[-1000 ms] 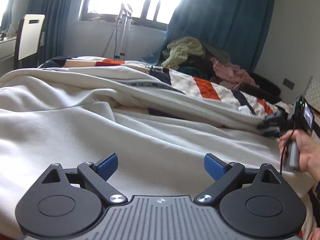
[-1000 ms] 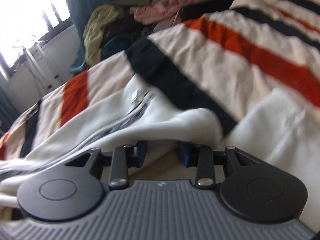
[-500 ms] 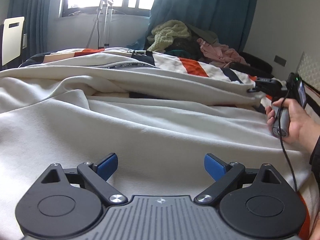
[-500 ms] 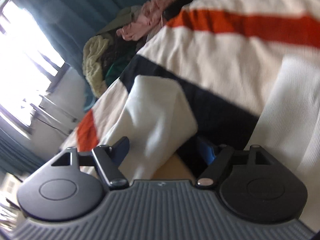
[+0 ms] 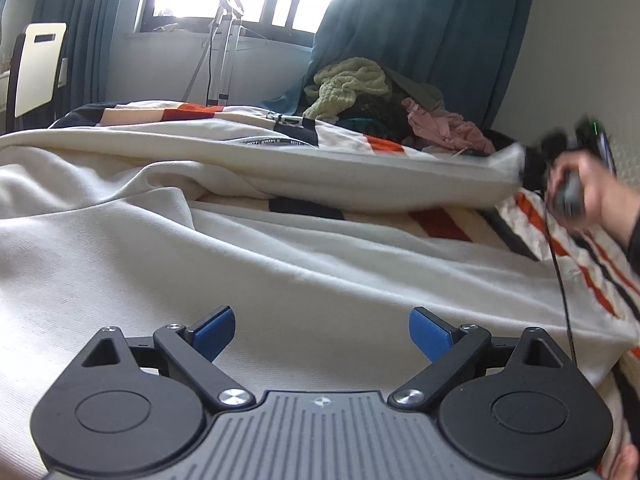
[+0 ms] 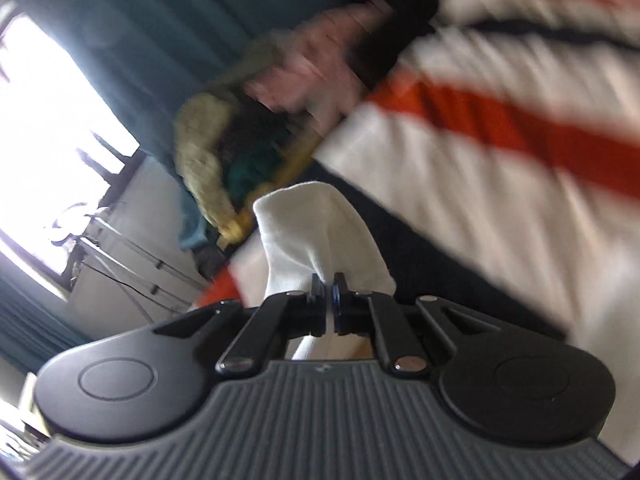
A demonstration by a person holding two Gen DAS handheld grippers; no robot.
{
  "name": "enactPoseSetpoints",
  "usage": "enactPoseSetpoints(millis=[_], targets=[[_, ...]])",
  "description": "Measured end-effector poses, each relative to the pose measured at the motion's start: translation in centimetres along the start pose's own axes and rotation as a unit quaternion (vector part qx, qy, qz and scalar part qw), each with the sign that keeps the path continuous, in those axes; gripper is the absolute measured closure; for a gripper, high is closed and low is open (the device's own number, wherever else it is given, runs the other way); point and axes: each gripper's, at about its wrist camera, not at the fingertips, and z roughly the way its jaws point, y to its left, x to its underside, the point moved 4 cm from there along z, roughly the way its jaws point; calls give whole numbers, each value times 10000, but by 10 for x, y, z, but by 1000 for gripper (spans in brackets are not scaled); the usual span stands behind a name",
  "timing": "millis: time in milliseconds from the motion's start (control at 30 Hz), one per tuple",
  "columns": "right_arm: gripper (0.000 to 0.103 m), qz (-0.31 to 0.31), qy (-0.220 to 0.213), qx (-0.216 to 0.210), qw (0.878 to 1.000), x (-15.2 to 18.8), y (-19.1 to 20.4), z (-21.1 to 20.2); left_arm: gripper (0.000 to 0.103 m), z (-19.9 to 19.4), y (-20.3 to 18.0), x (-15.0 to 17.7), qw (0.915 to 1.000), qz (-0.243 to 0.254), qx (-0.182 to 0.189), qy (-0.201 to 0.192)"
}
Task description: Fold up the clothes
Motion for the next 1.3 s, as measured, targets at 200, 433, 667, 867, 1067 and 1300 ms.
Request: enactPoseSetpoints(millis=[200,433,667,867,1067,1300], targets=[[98,-730,-837,260,9935,-16,-19,-18,8,-6,2,-5,9998,-122,107,-116],[98,-155,-565,768,9953,41,-132,-22,8,-13,2,-7,9994,-212,211,-158],[93,-126,-215,851,9961,79,-160,-57,8,-19,3,-13,9996,-80,46,-274],[39,-816,-253,719,9937,85,-125,-106,7,-36,-2,-19,9988,12,-70,-489],[18,-1622,-75,189,9865,104,-81,-180,7,-59,-10,-17,9969,305,-199,-700],[18,-2241,84,-110,9745,127,-56,-250,5,-92,-19,-10,9935,620,-306,-902]])
